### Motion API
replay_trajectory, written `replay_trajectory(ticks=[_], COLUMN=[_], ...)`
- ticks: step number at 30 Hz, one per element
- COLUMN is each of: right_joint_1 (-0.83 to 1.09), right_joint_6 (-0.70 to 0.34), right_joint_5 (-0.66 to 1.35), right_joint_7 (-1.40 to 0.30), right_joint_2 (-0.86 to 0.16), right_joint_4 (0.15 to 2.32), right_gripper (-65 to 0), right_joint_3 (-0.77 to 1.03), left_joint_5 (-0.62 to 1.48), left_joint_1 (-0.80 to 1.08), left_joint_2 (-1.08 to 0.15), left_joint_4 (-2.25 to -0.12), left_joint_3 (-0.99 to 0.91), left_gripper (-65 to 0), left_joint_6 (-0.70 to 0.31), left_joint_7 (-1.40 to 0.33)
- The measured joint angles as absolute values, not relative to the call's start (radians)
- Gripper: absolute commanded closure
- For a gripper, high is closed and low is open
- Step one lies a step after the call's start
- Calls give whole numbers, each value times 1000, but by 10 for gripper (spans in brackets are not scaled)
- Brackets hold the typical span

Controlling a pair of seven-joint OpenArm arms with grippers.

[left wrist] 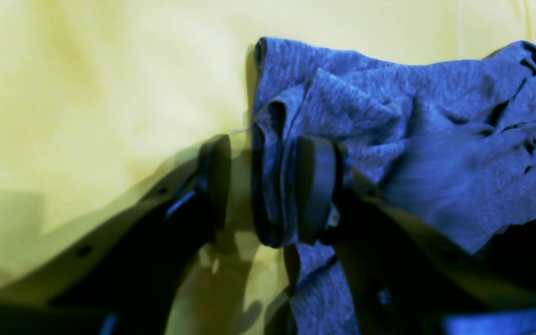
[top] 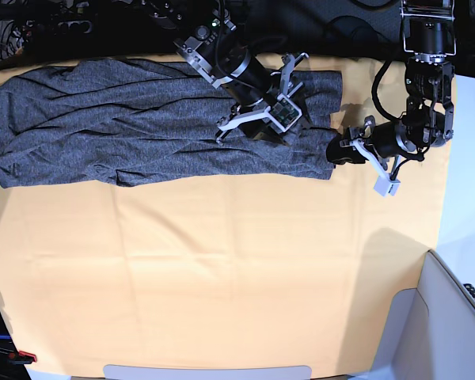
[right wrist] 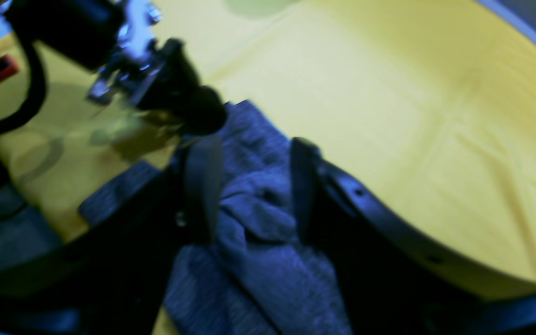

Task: Fold the T-shirt properly
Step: 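Carry the sleeve cuff over the shirt body toward the left gripper, then release the sleeve and move the right gripper to the collar end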

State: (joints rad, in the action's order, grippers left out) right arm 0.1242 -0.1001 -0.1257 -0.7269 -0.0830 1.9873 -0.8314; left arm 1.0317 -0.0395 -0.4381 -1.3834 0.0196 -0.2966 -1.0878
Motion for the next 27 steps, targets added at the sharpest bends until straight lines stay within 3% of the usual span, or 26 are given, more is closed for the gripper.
replay_trajectory(ticks=[10, 18, 27], right_joint_1=[99, 126, 170], right_joint_6=[-102, -93, -88], right_joint_5=[-125, -132, -133], right_joint_7=[-740, -739, -737], right_joint_2=[-91, -93, -90], right_joint_4=[1968, 1994, 2012], right_gripper=[-312, -312, -314], right_joint_3=[-855, -679, -488], left_joint_5=[1032, 1022, 1015], left_joint_1=[-39, -27, 118], left_joint_2=[-440, -529, -529], left_joint_4=[-1383, -1394, -1611], left_joint_3=[20, 12, -84], left_gripper=[-220, -239, -262], left_joint_6=[-296, -297, -293], left_joint_7=[-1088, -1099, -1167])
